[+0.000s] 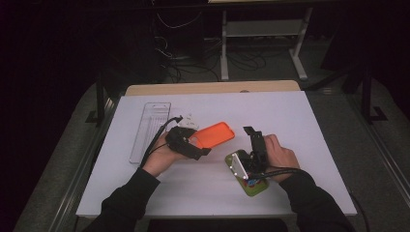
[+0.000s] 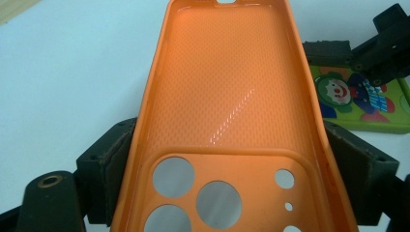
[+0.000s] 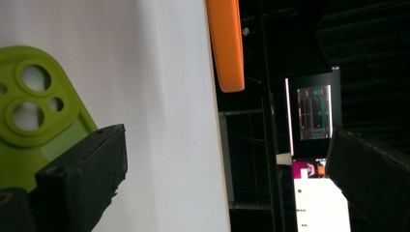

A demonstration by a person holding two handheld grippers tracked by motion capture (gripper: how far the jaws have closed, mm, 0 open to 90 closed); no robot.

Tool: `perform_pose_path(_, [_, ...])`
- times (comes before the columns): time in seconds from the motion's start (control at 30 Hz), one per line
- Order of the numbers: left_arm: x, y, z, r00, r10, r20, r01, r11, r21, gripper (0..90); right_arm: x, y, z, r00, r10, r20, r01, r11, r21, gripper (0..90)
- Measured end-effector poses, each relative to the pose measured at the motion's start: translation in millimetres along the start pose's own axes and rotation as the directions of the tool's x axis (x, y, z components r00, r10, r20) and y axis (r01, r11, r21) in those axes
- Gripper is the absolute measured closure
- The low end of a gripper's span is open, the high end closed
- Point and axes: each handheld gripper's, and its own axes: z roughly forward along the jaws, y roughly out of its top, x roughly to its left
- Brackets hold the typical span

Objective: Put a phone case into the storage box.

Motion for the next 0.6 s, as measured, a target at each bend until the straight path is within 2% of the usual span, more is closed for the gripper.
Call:
perform_pose_path(0.13, [0.0,0.6,-1.4,1.0,0.002,-0.003,-0.002,1.0,-0.003,15.4,3.0,4.4,-1.3,0.9998,-0.009,0.02,0.008,1.0,0.01,0.4])
perform_pose_path(0.2, [-0.8,0.7,-1.8,0.9999,-0.013,0.002,0.013,0.9999,-0.005,15.4,4.2,6.3,-0.4,0.9997,-0.018,0.015,0.018,1.0,0.001,0.4])
perform_pose_path(0.47, [-1.6,3.5,-3.3,1.0,0.002,0.002,-0.002,1.0,-0.004,15.4,7.9,16.9,1.2,0.9985,-0.037,0.04,0.039,0.999,-0.032,1.2])
perform_pose_path(0.6, [-2.5,3.7,-2.5,1.0,-0.005,0.003,0.005,0.9999,-0.01,15.4,8.6,24.0,0.9,0.9974,-0.045,0.057,0.047,0.998,-0.043,5.3])
